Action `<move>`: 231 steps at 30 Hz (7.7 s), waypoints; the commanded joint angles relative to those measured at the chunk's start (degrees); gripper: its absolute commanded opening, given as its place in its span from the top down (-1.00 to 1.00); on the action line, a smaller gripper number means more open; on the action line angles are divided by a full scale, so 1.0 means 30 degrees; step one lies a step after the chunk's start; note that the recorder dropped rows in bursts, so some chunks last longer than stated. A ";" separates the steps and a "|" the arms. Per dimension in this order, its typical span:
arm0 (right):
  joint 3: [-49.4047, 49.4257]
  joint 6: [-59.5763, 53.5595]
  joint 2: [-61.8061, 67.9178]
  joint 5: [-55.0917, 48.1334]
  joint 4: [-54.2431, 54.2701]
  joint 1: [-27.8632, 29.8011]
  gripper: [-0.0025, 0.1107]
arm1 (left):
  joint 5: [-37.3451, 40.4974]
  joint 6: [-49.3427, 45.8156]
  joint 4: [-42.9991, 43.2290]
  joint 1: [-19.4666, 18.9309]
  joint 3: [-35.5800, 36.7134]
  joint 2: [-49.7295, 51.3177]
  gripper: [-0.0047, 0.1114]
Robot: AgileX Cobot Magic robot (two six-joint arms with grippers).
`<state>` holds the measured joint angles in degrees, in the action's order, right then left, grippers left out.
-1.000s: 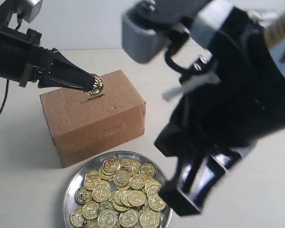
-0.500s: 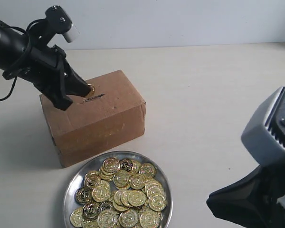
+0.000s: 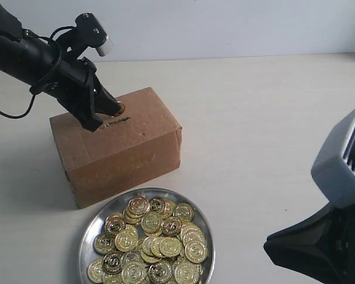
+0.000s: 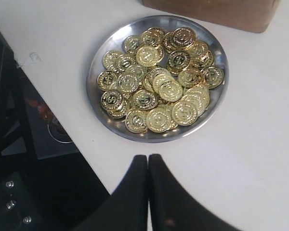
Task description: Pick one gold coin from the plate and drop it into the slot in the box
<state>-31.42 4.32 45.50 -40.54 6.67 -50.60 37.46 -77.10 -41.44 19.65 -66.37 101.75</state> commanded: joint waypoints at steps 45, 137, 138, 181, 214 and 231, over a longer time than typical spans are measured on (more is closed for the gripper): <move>0.0064 0.0038 -0.0060 0.6821 -0.1575 0.0010 0.96 | 0.4609 0.4587 0.1649 0.0102 -0.0148 -0.9852 0.92; 0.1100 0.0082 -1.5167 1.3614 -0.0926 1.6268 0.96 | -0.6074 0.4849 0.2569 -0.9500 0.9988 -3.3918 0.92; 0.1234 0.0082 -1.5167 1.3700 -0.0926 1.6268 0.96 | -0.6074 0.4849 0.2566 -0.9450 1.0565 -3.3918 0.92; 1.0472 0.0082 -1.5167 1.5042 -0.0926 1.6268 0.96 | -0.6614 0.4849 0.8641 -0.6474 2.2123 -3.3918 0.92; 1.0472 0.0082 -1.5167 1.5001 -0.0834 1.6268 0.96 | -0.6448 0.5443 0.8458 -0.5735 2.2123 -3.3918 0.92; 1.0472 0.0082 -1.5167 1.2887 -0.0834 1.6268 0.96 | -0.6694 1.9740 0.6613 -0.5735 2.2123 -3.3918 0.92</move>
<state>-0.26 4.52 0.29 0.99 4.31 -1.99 17.98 -18.98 -21.12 2.26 -0.14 0.26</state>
